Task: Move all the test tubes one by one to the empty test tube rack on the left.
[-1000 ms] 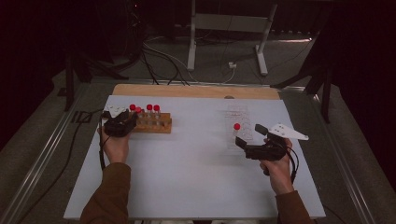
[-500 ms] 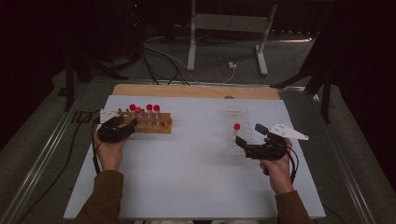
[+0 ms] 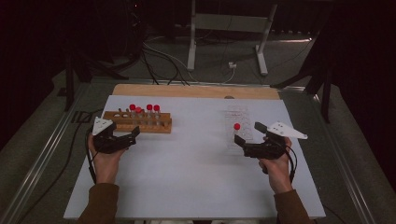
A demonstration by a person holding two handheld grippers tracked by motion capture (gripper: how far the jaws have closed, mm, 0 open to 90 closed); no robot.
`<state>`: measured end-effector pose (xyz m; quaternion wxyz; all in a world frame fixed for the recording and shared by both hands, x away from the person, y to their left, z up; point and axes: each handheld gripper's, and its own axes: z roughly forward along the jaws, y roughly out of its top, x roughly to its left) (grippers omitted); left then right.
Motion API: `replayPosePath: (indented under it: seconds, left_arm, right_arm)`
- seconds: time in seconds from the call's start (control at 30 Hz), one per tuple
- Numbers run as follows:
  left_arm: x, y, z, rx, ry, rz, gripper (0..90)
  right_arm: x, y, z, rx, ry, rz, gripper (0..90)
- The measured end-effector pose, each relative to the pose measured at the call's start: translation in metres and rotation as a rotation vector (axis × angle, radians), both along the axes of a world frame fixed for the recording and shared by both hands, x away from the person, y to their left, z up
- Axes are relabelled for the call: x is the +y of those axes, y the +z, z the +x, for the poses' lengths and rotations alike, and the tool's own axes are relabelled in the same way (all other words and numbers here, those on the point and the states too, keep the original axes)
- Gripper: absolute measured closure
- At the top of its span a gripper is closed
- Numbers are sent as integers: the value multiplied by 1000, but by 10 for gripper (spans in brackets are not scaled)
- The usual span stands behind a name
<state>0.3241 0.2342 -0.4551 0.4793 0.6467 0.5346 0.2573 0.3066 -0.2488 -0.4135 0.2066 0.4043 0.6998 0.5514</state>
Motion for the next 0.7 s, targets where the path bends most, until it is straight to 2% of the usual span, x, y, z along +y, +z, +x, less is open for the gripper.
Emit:
replayPosePath:
  seconds: [0.1,0.3,0.4,0.6,0.7]
  left_arm:
    - [-3,2,-9,-18,-25,-9,10]
    - [-12,3,-21,-33,-57,16,6]
    - [-15,2,-24,-40,-60,36,6]
    - [-16,6,-30,-67,-62,28,6]
    - [-18,9,-33,-76,-67,31,6]
  right_arm:
    - [1,3,0,-10,1,-10,0]
    - [4,9,7,-19,-9,-26,0]
    - [6,10,9,-29,-16,-38,0]
    - [7,9,19,-16,-28,-53,0]
    - [9,4,24,-7,-39,-78,25]
